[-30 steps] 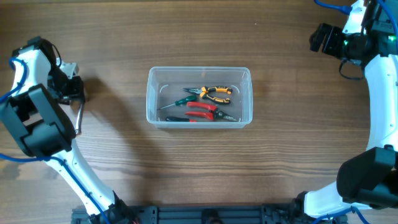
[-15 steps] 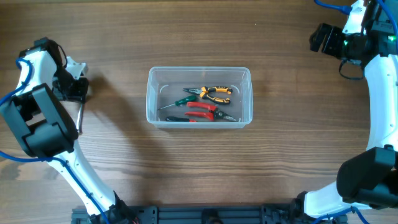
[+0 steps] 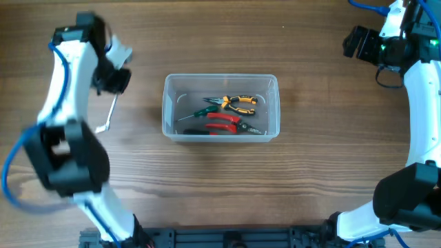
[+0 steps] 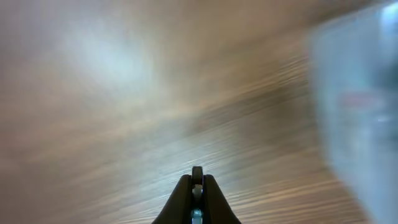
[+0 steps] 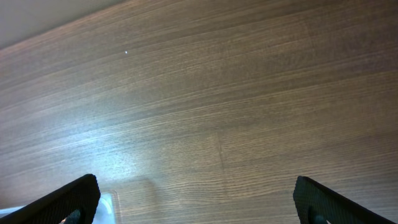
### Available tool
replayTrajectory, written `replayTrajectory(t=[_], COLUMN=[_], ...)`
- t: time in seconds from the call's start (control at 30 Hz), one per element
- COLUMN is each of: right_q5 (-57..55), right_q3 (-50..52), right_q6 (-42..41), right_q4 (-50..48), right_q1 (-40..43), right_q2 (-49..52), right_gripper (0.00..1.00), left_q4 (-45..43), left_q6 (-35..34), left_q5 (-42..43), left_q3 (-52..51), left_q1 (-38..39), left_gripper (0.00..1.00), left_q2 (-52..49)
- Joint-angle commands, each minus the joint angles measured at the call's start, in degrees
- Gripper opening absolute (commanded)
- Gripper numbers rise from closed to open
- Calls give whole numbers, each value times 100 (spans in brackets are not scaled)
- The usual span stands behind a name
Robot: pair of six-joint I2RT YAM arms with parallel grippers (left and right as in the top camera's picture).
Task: Pack container
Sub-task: 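Place the hex key into the container and open the left gripper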
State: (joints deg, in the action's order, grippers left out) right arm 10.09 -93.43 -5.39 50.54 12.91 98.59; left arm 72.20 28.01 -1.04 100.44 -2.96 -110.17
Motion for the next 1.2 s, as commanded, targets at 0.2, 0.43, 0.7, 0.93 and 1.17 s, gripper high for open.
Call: replayTrajectory(t=[0.2, 0.43, 0.7, 0.93, 1.17], right_q5=[46, 48, 46, 46, 48], right_q3=[46, 46, 46, 46, 46], right_q6=[-101, -103, -103, -101, -101], right_q4=[-17, -17, -17, -20, -17], right_q1=[-13, -13, -13, -13, -13], right_q2=[57, 57, 57, 57, 57], right_gripper=[100, 100, 100, 100, 100], left_q4=[24, -573, -1102, -1167, -1692], left_q6=[1770, 3058, 4380, 3333, 1130], left_q5=[190, 245, -546, -739, -313], left_q3=[157, 157, 157, 170, 245], left_q1=[3211, 3818, 3327, 3307, 3501], left_gripper=[4, 4, 4, 100, 100], left_q2=[1244, 50, -1300, -822, 1266])
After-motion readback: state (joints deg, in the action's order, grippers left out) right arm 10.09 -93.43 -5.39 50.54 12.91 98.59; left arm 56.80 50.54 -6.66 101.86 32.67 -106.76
